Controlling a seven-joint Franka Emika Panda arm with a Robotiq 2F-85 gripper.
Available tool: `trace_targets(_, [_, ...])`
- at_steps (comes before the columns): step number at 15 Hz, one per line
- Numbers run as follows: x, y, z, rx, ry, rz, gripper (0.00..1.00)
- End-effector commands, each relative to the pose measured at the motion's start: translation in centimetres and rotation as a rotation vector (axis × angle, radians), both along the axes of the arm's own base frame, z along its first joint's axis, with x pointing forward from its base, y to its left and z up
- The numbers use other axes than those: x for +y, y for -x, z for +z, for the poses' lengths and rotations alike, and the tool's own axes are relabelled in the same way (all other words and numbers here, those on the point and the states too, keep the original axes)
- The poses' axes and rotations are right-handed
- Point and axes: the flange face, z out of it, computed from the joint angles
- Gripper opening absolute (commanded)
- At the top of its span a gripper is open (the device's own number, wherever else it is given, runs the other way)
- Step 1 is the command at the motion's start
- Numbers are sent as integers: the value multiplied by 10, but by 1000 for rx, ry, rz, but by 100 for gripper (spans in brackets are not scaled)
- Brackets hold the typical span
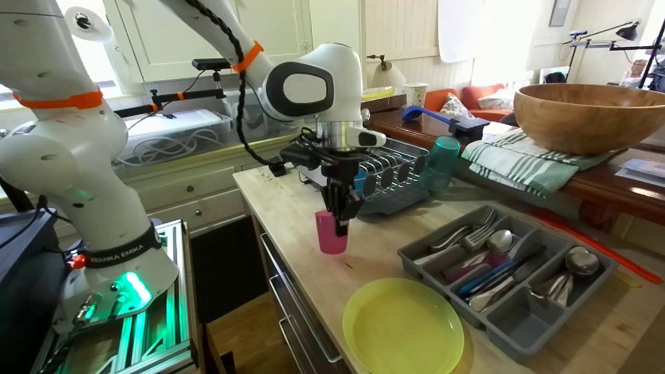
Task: Put the purple cup upside down.
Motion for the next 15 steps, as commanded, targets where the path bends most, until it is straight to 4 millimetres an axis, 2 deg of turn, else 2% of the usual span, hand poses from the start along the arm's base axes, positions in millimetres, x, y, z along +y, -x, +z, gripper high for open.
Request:
trace_targets(1, [7, -12, -6, 74, 93, 32, 0])
trace_targets(11, [15, -21, -31, 109, 325, 73, 1])
trace_targets(12, [15, -23, -31, 108, 339, 71, 25])
trace_targets(15, [16, -26, -34, 96, 368, 62, 44])
